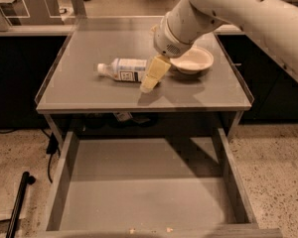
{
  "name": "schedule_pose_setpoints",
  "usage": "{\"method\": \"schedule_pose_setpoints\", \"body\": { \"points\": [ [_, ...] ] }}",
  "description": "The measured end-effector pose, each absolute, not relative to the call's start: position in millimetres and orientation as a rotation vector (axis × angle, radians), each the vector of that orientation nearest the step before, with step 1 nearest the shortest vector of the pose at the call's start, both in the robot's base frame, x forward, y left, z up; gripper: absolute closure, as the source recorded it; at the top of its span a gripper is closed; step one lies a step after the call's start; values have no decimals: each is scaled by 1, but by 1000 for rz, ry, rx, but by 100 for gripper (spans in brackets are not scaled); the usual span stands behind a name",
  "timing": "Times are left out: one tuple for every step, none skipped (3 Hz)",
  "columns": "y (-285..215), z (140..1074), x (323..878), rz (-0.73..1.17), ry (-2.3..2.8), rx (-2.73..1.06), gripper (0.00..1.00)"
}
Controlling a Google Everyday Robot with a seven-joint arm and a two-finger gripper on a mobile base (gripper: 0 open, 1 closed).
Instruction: Place blue plastic bottle into top drawer
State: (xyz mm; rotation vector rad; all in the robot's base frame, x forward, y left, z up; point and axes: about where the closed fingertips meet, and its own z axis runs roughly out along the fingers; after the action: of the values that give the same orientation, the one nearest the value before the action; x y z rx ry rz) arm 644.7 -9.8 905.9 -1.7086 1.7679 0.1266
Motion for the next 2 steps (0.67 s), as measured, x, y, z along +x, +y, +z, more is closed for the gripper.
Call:
{"method": "schedule_pose_setpoints", "body": {
  "points": [
    [6, 898, 673, 143, 1772, -1713, 0],
    [13, 879, 690, 170, 1806, -1717, 0]
  ]
}}
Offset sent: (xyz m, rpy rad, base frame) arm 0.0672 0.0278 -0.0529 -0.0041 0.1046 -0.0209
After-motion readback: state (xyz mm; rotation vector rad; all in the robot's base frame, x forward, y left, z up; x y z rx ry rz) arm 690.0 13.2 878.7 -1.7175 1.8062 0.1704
